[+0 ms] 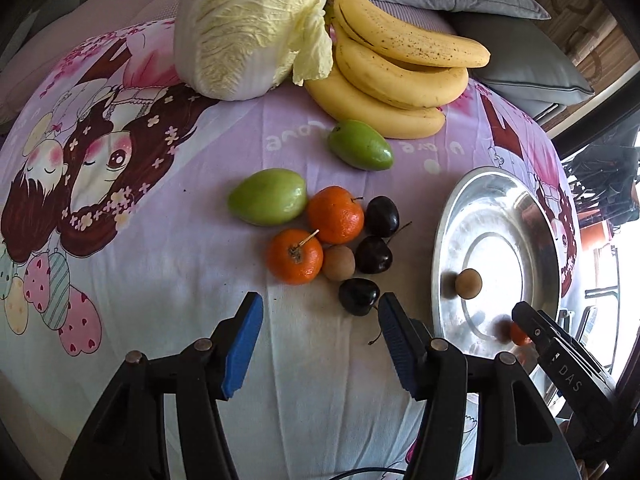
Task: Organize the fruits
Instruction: 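Open the left gripper to drop the kiwi while the right gripper releases the tangerine into the bowl, then withdraw both open grippers from the bowl back toward the fruit pile, then grasp a dark cherry with the right gripper while the left gripper approaches a tangerine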
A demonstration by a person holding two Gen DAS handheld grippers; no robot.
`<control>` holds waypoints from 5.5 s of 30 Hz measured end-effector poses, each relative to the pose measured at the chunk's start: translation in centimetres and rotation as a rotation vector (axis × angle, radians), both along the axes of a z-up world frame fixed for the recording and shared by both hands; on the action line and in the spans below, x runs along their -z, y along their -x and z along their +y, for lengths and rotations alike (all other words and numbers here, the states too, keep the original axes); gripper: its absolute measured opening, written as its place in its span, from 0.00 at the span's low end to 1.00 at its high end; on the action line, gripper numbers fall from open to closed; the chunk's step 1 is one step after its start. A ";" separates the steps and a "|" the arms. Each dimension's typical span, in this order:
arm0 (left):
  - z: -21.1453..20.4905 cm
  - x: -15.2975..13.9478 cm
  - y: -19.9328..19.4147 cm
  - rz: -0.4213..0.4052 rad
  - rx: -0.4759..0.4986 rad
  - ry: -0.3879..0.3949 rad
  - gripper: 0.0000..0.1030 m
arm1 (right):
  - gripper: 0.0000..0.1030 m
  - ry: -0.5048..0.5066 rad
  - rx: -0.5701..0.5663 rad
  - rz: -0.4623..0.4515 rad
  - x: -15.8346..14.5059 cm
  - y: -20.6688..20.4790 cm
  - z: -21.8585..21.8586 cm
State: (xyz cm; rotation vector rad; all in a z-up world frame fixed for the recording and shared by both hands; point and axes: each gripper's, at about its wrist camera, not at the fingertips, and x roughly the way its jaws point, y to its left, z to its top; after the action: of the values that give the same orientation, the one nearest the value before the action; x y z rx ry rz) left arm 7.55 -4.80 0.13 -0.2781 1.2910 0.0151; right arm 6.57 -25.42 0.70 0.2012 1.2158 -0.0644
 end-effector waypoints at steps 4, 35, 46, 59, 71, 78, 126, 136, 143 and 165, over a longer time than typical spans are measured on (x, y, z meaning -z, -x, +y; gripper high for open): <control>0.3 0.1 0.2 0.001 -0.001 -0.003 0.59 | 0.44 0.014 -0.015 0.005 0.3 -0.1 0.6; 2.0 2.3 0.3 0.054 -0.081 -0.082 0.90 | 0.85 0.003 -0.074 -0.016 1.0 -0.5 1.9; 3.2 1.9 0.8 0.052 -0.100 -0.073 0.90 | 1.00 -0.002 -0.093 -0.037 0.7 -0.6 2.4; 6.2 1.5 0.7 0.052 -0.147 -0.051 0.90 | 1.00 -0.057 -0.149 -0.045 0.8 -0.9 3.7; 12.2 0.8 1.2 0.026 -0.257 -0.028 0.90 | 1.00 -0.091 -0.262 -0.046 0.1 -1.0 7.9; 14.7 1.5 0.8 0.041 -0.280 -0.003 0.90 | 1.00 -0.093 -0.327 -0.051 -0.5 -1.8 10.9; 15.3 1.3 -3.2 -0.022 -0.212 0.176 0.93 | 0.92 -0.021 -0.692 0.109 -0.1 -3.9 16.8; 13.2 2.0 -5.1 0.001 -0.144 0.251 0.75 | 0.54 0.002 -0.730 0.132 1.6 -3.6 17.7; 10.0 3.6 -6.6 0.040 -0.068 0.246 0.50 | 0.47 0.073 -0.755 0.149 3.2 -3.3 18.6; 6.7 5.1 -8.1 0.055 -0.014 0.281 0.35 | 0.29 0.062 -0.709 0.151 5.1 -3.4 17.8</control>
State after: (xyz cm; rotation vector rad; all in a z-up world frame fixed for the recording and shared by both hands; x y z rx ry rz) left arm 15.63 1.89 -5.01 -0.5302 1.3459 -0.1486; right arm 10.01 -7.65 -4.42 -0.3000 1.3736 0.5067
